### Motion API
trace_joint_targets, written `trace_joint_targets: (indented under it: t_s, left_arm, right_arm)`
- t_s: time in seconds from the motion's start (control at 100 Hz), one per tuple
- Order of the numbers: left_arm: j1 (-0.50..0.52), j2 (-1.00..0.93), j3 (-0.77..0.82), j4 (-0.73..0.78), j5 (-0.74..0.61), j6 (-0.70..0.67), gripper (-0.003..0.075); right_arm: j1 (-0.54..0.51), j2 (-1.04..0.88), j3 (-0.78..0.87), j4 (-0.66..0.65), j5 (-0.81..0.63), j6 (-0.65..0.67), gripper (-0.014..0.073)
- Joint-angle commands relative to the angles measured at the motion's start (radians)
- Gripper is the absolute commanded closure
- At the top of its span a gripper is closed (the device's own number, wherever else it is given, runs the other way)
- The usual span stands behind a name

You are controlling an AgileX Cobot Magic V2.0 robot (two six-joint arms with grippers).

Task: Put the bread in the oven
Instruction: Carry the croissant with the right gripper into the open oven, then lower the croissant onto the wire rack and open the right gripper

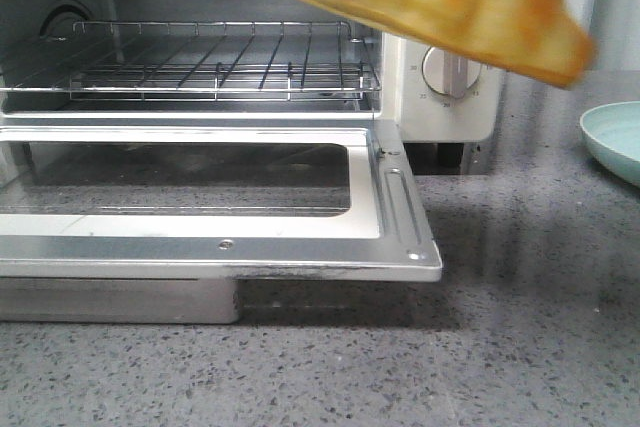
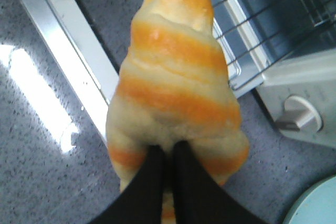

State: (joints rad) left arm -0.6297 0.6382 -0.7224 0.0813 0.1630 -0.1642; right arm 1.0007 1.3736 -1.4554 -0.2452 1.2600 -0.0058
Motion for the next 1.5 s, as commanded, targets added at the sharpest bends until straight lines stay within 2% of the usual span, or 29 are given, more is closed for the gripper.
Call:
trace_joint_targets:
  t_s: [0.0, 0.33, 0.63, 0.86, 1.34, 1.41, 1.49]
  left_arm:
    - [0.033, 0.014, -0.035, 0.037, -0.109, -0.008, 0.0742]
    - [0.202, 0.016, -0.055, 0.115, -0.121, -0.008, 0.0742]
    - [0.296, 0.016, -0.063, 0.167, -0.094, -0.008, 0.0741]
    - [0.342, 0.012, -0.063, 0.174, -0.001, -0.008, 0.0742]
    - [0.359, -0.118, -0.063, 0.21, 0.044, -0.008, 0.0742]
    - [0.359, -0.131, -0.063, 0.212, 0.062, -0.008, 0.0742]
    - [0.359, -0.141, -0.063, 0.212, 0.067, -0.008, 0.0742]
  right_arm:
    - [0.002, 0.026, -0.091, -0.061, 0.031, -0.011, 0.0661]
    - [0.002, 0.197, -0.255, -0.181, -0.015, -0.013, 0.0661]
    - [0.002, 0.279, -0.315, -0.245, -0.082, -0.013, 0.0662]
    - [0.002, 0.299, -0.315, -0.305, -0.117, -0.013, 0.0662]
    - [0.002, 0.366, -0.316, -0.406, -0.152, -0.013, 0.0659]
    - [0.002, 0.368, -0.317, -0.408, -0.164, -0.013, 0.0614]
    - [0.002, 0.37, -0.317, -0.408, -0.181, -0.013, 0.0496]
